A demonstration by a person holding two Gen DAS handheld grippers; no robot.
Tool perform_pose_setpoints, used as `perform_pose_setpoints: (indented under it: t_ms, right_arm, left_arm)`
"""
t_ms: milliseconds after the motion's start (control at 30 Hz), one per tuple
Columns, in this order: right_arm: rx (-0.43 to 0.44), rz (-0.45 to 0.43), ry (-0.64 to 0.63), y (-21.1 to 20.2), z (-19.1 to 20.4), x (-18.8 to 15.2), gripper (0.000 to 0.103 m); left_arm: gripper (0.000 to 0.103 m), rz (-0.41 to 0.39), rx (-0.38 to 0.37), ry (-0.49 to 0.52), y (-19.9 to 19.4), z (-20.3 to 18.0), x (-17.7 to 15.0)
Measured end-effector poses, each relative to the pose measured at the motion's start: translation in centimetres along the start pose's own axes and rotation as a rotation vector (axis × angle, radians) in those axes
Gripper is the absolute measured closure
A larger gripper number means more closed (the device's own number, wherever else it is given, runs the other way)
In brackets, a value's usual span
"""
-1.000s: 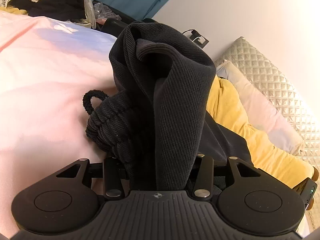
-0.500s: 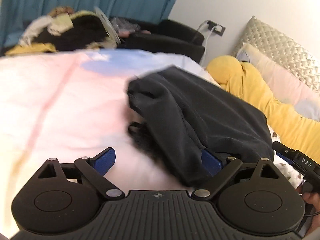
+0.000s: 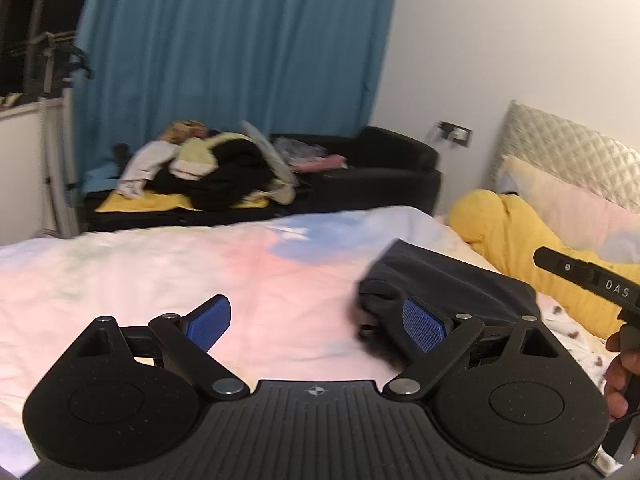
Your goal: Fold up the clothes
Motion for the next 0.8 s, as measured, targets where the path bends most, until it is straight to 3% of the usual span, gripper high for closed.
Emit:
perform_pose_setpoints:
  t_ms: [133,233,333,433,667,800]
  right_arm:
    - [0.095,0.02,-0.051,1.2,6.5,0.4,0.049]
    - [0.166,0.042,-0.073,2.1,11.3,0.0,0.048]
    - [0.253,0.059,-0.106,3.0,15.8,-0.9,0.048]
    - [0.318,0.065,-0.135,3.8,19.2,-2.0,0.048]
    - [0.363,0.078,-0.146,5.3,22.4,-4.7,0.048]
    - [0.326,0.06,-0.155,5.4,21.9,-5.7,0.048]
  left_arm:
    - [0.007,-0.034,0.076,-0.047,-2.7,4.9,0.5]
    - [0.006,-0.041,0.178,-0.006,-4.4,7.5,0.4]
    - [0.006,-0.078,0.266,-0.002,-6.6,9.0,0.1]
    - [0.004,-0.132,0.302,-0.014,-8.6,9.9,-0.4]
    - [0.001,-0.177,0.385,-0.03,-10.5,10.1,-2.1]
    - [0.001,-0.176,0.367,-0.08,-9.2,11.0,-2.7]
Point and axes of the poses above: each gripper's, at about its wrist camera, not at the fingertips, and y roughly the way its jaws point, z to its left, x to its top, the point moved 1 cm from there along y, roughly the way its jaws point, and after that the axes turned 2 degrees about y, right-handed, at the moved point
